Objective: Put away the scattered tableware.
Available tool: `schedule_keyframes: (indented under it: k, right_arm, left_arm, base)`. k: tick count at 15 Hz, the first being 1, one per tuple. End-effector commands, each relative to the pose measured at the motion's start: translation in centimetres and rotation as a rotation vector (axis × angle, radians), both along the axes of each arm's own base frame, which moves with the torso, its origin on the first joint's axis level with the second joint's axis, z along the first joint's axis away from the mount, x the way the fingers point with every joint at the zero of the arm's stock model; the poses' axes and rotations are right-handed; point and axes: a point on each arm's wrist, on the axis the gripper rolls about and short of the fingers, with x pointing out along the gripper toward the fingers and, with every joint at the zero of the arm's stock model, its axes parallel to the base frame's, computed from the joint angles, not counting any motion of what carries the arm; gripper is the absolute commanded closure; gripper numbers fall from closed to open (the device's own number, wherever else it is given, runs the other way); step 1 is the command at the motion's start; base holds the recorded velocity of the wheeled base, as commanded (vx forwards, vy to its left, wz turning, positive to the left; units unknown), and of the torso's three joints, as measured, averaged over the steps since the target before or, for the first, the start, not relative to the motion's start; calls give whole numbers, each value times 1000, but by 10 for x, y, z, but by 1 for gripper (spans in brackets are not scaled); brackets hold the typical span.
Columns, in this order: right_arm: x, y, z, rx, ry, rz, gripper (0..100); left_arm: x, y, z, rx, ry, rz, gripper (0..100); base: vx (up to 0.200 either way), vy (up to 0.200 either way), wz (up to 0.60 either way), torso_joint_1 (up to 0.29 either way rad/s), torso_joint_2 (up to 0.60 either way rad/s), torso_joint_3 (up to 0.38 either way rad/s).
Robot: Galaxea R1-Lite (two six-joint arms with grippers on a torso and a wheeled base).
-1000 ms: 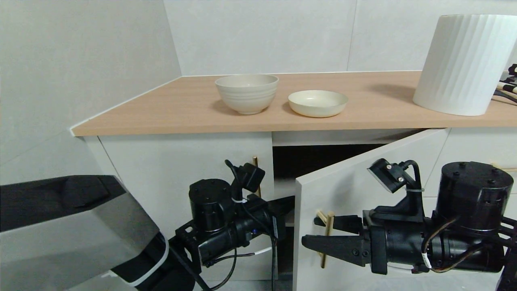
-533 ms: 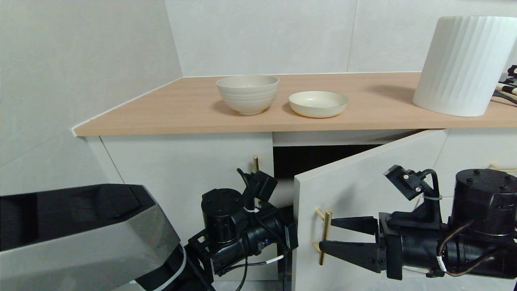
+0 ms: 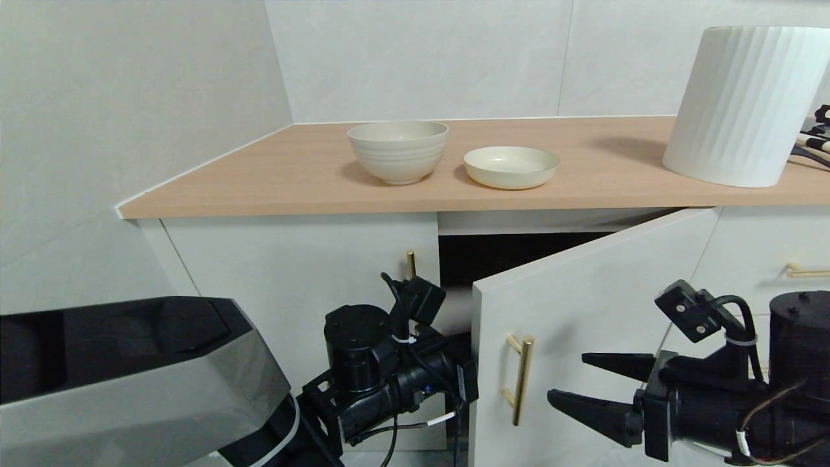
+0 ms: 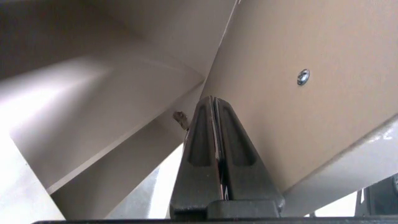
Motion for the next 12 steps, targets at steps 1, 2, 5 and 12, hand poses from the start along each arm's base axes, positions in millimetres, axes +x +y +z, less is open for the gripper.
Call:
schedule_keyframes:
  k: [1,2,5,12]
  right_arm:
    - [-22,-10,7,-51,-45,-81,0]
    - [-34,-16,11,-81,-47,-128,0]
    - [-58,-32,18,-110,-14,-117,0]
    - [-63,-35,19,-101,-9,-94,0]
  left_arm:
    - [-2,2,5,-8,-7,0,100]
    - [-3,3,6,-8,-7,-2,100]
    - [-3,3,7,-11,-11,0,100]
    - [-5,3,3,-1,1,-4,100]
  base:
    - [0,0,0,0,0,0]
    - [0,0,0,0,0,0]
    - [0,0,0,0,0,0]
    - [-57,0,0,1,1,1]
